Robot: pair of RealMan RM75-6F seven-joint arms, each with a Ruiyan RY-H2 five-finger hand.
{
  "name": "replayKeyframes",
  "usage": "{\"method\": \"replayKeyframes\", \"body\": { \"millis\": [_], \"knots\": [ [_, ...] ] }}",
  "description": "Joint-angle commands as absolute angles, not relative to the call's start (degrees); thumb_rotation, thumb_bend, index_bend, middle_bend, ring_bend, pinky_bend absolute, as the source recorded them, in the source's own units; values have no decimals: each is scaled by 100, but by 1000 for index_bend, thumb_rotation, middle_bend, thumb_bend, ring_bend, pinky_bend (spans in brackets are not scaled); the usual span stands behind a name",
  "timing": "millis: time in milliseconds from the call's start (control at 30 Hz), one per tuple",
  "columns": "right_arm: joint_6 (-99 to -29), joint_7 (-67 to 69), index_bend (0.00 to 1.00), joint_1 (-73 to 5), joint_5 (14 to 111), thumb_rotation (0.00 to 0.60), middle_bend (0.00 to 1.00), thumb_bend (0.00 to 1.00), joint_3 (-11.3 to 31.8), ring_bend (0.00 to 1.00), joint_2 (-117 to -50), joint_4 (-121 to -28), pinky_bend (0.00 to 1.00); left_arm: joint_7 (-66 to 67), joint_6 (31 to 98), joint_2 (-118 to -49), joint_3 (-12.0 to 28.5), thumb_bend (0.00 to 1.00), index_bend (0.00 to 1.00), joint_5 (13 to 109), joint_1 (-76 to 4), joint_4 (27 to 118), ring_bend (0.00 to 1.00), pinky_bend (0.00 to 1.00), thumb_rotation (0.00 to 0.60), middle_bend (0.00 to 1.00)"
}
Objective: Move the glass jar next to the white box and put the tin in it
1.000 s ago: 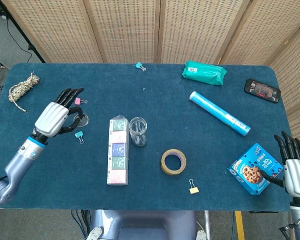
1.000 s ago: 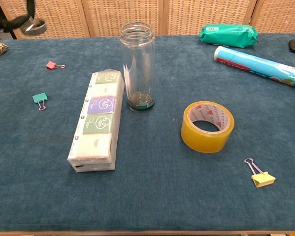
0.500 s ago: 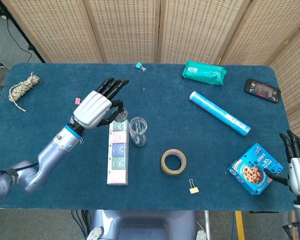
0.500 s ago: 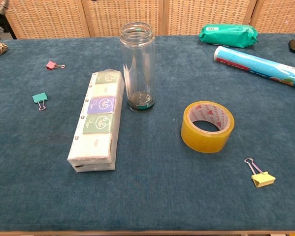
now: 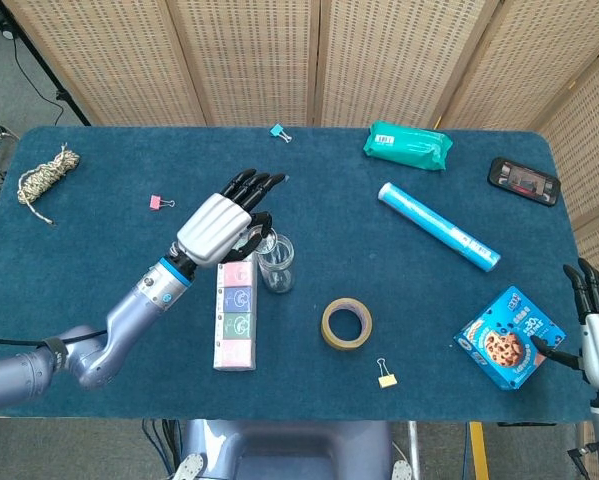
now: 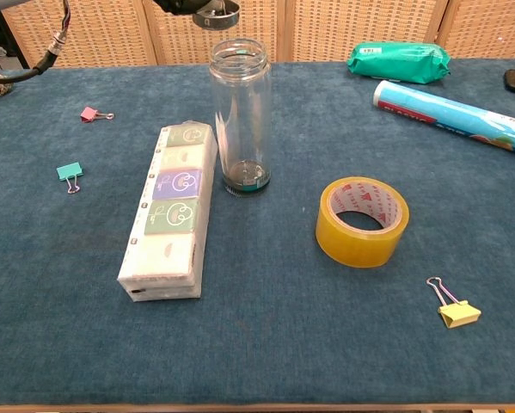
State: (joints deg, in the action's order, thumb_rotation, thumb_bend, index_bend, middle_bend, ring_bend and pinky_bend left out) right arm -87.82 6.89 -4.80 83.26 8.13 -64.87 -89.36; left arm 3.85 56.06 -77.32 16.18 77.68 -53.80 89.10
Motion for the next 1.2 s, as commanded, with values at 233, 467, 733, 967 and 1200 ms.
{"method": "replayKeyframes", "body": {
  "millis": [233, 467, 733, 967, 1200],
  "knots": [
    [-8745, 745, 0, -478, 8256, 600, 0, 103, 841, 0, -6462, -8924, 0, 311, 5553, -7990, 1600, 488, 644, 7669, -5472, 8759, 0, 0, 600, 0],
    [-8737, 803, 0, -462, 8233, 600, 0, 103, 845, 0, -6445, -8928, 0, 327, 5529, -8092, 1608, 488, 644, 7597, -5523, 8738, 0, 0, 600, 0],
    [-8730, 874, 0, -451, 8228, 600, 0, 102, 848, 0, -6432, -8916, 0, 329, 5524, -8128, 1574, 487, 644, 7599, -5539, 8736, 0, 0, 600, 0],
    [-8755, 885, 0, -429, 8237, 600, 0, 103, 843, 0, -6428, -8927, 0, 350, 5509, -8162, 1546, 488, 644, 7599, -5559, 8711, 0, 0, 600, 0],
    [-8771, 928, 0, -414, 8232, 600, 0, 104, 854, 0, -6403, -8932, 0, 273, 5524, -8242, 1529, 487, 644, 7567, -5545, 8597, 0, 0, 600, 0]
  ]
}}
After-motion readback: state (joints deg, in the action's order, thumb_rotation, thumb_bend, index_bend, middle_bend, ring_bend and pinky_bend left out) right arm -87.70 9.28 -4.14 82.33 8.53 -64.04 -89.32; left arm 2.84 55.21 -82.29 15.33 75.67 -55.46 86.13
